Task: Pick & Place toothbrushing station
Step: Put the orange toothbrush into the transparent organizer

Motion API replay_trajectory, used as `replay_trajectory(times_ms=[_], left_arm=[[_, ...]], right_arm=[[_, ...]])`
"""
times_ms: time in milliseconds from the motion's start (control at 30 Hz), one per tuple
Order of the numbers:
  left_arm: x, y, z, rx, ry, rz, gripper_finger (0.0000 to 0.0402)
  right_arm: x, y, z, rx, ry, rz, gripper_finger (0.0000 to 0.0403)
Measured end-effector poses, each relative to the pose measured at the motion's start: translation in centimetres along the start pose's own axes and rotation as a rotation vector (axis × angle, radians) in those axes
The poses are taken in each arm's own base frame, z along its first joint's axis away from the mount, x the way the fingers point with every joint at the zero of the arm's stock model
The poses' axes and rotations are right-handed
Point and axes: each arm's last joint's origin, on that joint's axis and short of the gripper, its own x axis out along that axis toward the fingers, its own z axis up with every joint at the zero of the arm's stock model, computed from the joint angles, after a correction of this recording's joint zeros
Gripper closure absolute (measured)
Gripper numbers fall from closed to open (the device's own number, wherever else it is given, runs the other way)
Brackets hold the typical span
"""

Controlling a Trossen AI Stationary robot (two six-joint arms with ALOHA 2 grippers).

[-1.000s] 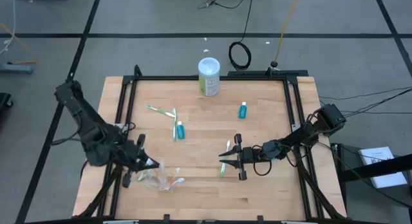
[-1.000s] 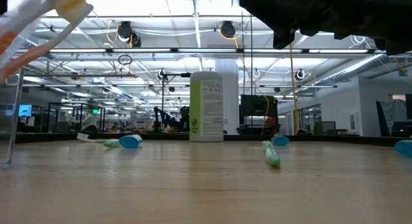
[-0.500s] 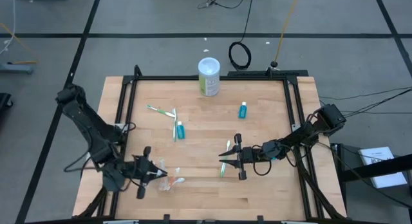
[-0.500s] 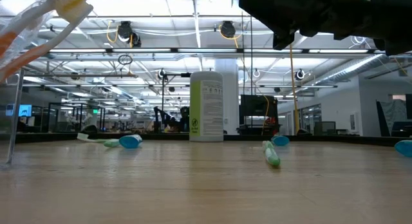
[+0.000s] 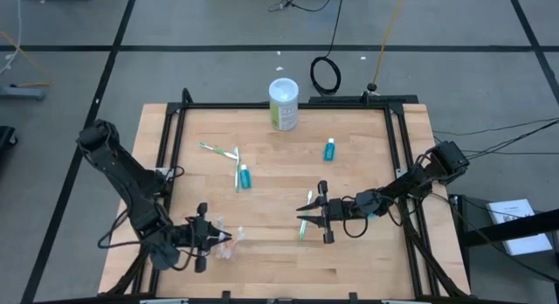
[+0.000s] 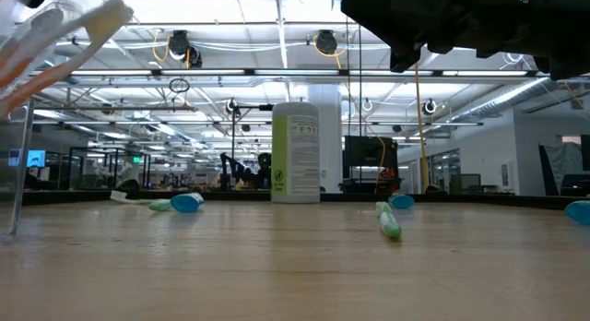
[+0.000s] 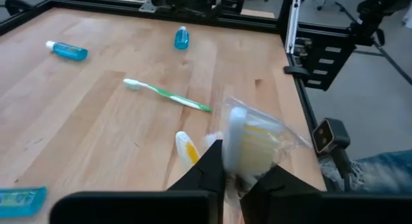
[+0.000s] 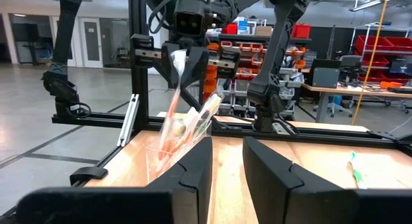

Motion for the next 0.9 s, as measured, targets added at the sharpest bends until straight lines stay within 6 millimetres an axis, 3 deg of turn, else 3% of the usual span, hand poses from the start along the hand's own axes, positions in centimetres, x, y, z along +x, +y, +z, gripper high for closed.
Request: replay_trajectory(times_ms=[133,333,600,900], left_arm=[[0.2,0.0,-0.2,-0.033,-0.018,0.033,0.0388],[0.2,0.0,-0.2,-0.057,-0.019,0.039,0.0356],[0.2,0.1,-0.2,-0.07,-0.014,0.043,0.0388],[1.2,0.0,-1.1,-0.098,0.009,0.075,0.0359]], right_arm=[[0.0,0.0,0.0,0.0,0.0,0.0,0.0324],[0.0,0.0,-0.1,-0.003,0.01,0.001,0.0324],[0.0,-0.1,-0.2,-0.006,0.017,-0.004,0.0326],[0.0,-0.1,-0.2,-0.006,0.019,-0.003,0.0324]])
